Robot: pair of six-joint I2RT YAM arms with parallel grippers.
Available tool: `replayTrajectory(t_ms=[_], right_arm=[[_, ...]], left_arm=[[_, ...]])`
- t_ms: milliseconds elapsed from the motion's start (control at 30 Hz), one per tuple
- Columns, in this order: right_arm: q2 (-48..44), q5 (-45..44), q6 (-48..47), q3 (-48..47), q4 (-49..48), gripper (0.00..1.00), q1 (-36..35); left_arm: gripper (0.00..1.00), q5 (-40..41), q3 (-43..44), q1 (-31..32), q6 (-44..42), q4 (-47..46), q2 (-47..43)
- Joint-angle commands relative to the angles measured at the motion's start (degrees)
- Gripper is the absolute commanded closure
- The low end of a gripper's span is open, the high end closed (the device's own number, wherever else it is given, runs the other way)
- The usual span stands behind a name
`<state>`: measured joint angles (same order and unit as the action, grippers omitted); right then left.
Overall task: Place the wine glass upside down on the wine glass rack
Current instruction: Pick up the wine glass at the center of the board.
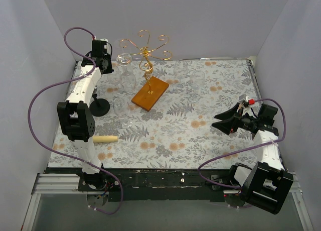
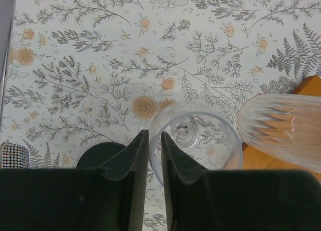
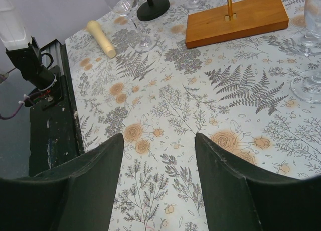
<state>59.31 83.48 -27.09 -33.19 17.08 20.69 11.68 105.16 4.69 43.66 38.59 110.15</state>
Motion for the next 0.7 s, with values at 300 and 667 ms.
replayTrajectory(t_ms=[300,667], right_arm=[[-0.2,0.5,-0.9,-2.2,0.6,0.33,0.5],[-0.3,0.5,-1.0,-2.3,0.8,0.33,0.5]], left_arm=[[0.83,1.6,0.9,0.3,-0.9,0.1,-1.6],[1.0,2.8,0.7,0.4,-1.6,-0.5,-3.2]])
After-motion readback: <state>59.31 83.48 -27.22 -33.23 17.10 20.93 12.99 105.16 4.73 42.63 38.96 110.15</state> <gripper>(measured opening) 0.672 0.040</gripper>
